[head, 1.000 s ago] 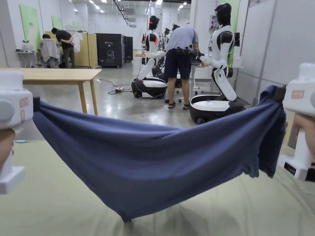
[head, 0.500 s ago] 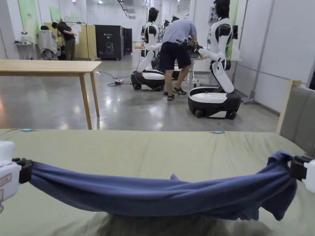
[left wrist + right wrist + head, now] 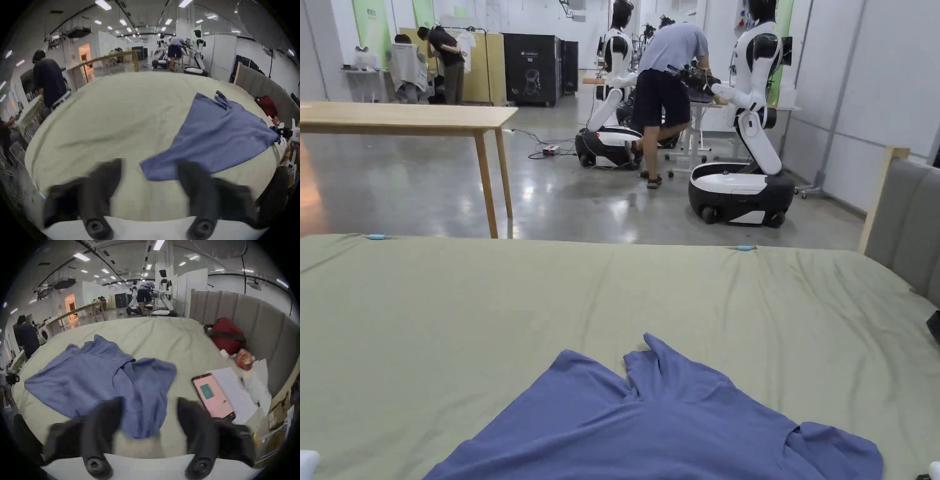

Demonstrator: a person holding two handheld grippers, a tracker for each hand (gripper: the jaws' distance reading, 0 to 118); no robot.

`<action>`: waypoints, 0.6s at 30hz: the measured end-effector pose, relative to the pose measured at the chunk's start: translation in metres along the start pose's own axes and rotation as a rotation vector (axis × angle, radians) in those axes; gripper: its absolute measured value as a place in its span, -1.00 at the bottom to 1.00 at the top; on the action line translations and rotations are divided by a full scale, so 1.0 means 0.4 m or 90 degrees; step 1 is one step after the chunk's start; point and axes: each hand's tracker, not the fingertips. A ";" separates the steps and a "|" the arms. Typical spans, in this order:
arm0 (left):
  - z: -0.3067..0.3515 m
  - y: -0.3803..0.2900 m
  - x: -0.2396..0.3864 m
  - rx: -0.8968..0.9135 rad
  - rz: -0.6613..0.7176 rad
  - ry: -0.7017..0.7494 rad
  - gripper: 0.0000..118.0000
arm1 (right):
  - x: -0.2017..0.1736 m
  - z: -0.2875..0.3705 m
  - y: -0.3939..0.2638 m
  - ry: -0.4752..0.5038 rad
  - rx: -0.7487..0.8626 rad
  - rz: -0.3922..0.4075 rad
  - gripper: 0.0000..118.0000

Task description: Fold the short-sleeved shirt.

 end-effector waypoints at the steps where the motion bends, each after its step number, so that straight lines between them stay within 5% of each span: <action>1: 0.042 0.031 0.024 0.062 -0.021 -0.005 0.71 | -0.018 0.045 0.038 0.022 0.066 0.007 0.56; 8: 0.209 0.161 0.233 0.306 -0.055 -0.061 0.74 | -0.234 0.233 0.187 0.100 0.300 0.004 0.69; 9: 0.211 0.165 0.257 0.314 -0.054 -0.055 0.73 | -0.261 0.237 0.190 0.103 0.315 0.005 0.59; 10: 0.211 0.169 0.275 0.313 -0.055 -0.049 0.64 | -0.291 0.241 0.185 0.108 0.318 0.015 0.30; 11: 0.211 0.158 0.291 0.310 -0.057 -0.044 0.31 | -0.311 0.241 0.182 0.105 0.320 0.019 -0.26; 12: 0.206 0.158 0.295 0.307 -0.058 -0.043 -0.55 | -0.332 0.242 0.178 0.096 0.333 0.024 -0.97; 14: 0.201 0.153 0.298 0.301 -0.052 -0.037 -1.00 | -0.362 0.236 0.172 0.065 0.339 0.034 -0.98; 18: 0.202 0.134 0.230 0.260 -0.024 -0.052 -1.00 | -0.382 0.238 0.176 0.123 0.322 0.019 -0.98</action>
